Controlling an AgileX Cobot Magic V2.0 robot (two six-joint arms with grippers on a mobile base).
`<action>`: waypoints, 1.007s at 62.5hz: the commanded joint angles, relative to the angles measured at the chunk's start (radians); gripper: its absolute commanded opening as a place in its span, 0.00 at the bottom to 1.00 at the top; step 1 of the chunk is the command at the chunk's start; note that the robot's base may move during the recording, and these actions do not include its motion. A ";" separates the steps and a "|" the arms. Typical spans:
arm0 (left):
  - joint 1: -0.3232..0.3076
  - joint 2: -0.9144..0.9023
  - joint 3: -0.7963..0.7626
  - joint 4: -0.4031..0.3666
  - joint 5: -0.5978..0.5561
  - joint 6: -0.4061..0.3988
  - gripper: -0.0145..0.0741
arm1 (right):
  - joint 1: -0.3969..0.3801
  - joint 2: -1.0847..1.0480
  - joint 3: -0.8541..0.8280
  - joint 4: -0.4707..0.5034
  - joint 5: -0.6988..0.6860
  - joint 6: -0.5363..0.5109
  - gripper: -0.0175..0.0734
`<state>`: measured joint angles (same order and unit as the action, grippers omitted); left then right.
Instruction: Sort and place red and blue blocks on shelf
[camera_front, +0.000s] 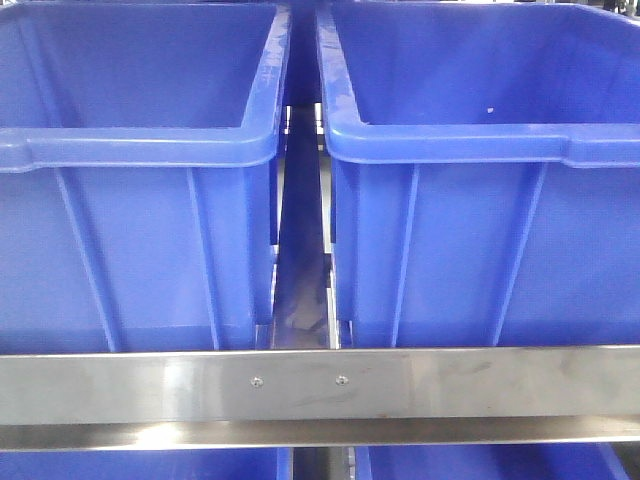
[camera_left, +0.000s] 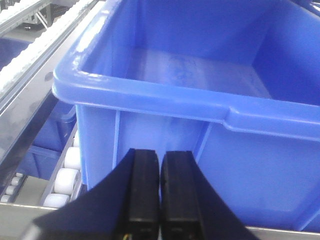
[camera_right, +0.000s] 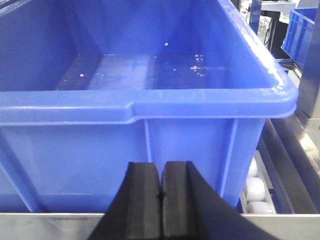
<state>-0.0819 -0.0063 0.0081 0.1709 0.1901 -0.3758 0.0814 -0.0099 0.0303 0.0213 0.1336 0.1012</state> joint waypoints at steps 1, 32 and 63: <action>0.002 -0.020 0.031 -0.005 -0.094 -0.001 0.30 | -0.001 -0.018 0.001 -0.012 -0.090 -0.009 0.25; 0.002 -0.018 0.031 -0.023 -0.108 0.043 0.30 | -0.001 -0.018 0.001 -0.012 -0.090 -0.009 0.25; 0.002 -0.018 0.031 -0.145 -0.116 0.276 0.30 | -0.001 -0.018 0.001 -0.012 -0.090 -0.009 0.25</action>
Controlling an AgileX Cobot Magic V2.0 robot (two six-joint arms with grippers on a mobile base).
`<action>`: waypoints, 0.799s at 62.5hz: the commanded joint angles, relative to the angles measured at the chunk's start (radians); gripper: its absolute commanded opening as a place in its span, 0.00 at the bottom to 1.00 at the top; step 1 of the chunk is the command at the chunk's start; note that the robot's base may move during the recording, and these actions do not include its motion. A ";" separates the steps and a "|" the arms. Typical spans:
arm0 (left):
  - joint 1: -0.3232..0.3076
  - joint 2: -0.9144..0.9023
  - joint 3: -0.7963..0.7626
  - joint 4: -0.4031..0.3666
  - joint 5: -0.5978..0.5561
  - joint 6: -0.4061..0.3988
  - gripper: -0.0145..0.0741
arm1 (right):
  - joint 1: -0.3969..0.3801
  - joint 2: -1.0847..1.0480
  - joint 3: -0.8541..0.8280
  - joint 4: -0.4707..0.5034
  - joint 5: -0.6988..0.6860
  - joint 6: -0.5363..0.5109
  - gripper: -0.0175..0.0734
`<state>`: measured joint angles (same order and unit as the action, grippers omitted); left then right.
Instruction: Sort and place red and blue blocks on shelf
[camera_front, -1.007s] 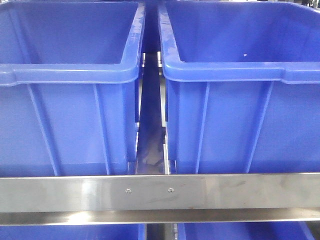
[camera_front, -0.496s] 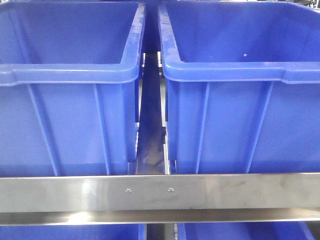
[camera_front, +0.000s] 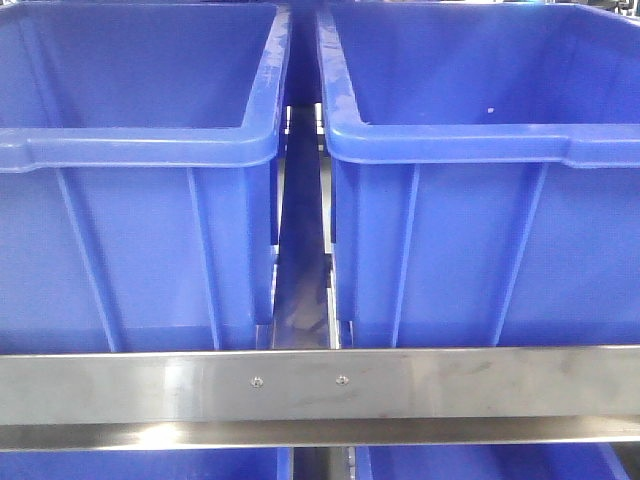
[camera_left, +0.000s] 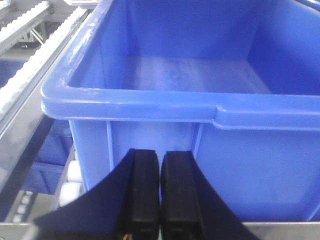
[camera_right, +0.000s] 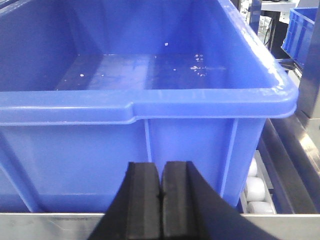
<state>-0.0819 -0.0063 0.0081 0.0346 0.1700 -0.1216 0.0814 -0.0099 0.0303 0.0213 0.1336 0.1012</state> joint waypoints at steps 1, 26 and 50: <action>0.002 -0.018 0.031 -0.009 -0.096 0.029 0.30 | -0.001 -0.018 0.001 -0.012 -0.090 -0.009 0.25; 0.002 -0.018 0.031 -0.009 -0.089 0.040 0.30 | -0.001 -0.018 0.001 -0.012 -0.090 -0.009 0.25; 0.002 -0.018 0.031 -0.009 -0.089 0.040 0.30 | -0.001 -0.018 0.001 -0.012 -0.090 -0.009 0.25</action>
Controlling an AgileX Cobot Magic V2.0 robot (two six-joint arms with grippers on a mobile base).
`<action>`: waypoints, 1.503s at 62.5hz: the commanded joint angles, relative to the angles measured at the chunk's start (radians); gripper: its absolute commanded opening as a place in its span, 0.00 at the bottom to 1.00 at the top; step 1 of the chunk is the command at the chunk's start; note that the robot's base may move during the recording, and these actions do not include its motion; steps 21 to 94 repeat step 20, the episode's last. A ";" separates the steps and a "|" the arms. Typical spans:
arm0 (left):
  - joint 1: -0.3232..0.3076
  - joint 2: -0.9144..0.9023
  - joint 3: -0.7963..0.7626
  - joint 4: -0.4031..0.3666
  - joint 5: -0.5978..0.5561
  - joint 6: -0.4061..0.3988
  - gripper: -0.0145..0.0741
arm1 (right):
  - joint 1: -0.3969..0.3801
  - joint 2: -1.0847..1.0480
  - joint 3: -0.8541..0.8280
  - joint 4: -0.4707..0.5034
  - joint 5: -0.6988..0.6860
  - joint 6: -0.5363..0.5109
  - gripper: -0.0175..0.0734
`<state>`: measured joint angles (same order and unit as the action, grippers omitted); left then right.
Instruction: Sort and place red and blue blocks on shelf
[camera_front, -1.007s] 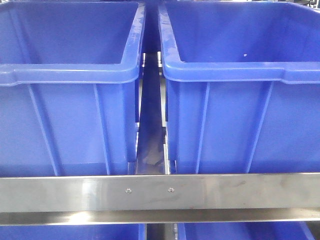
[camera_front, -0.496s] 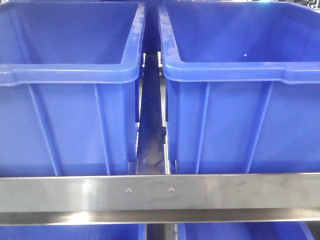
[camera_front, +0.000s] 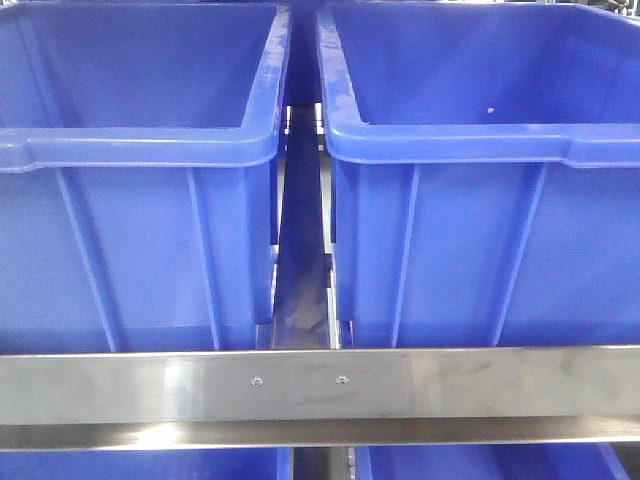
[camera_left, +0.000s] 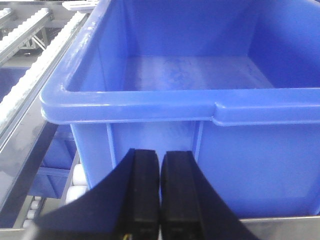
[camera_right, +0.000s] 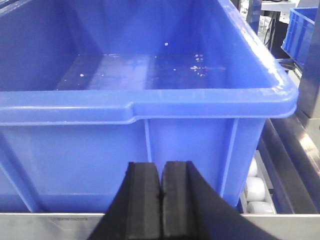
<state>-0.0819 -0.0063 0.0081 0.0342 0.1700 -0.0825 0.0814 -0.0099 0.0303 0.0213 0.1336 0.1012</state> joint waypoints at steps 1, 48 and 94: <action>0.002 -0.018 0.031 -0.009 -0.089 0.000 0.30 | -0.001 -0.018 0.001 -0.012 -0.090 -0.009 0.25; 0.002 -0.018 0.031 -0.009 -0.089 0.000 0.30 | -0.001 -0.018 0.001 -0.012 -0.090 -0.009 0.25; 0.002 -0.018 0.031 -0.009 -0.089 0.000 0.30 | -0.001 -0.018 0.001 -0.012 -0.090 -0.009 0.25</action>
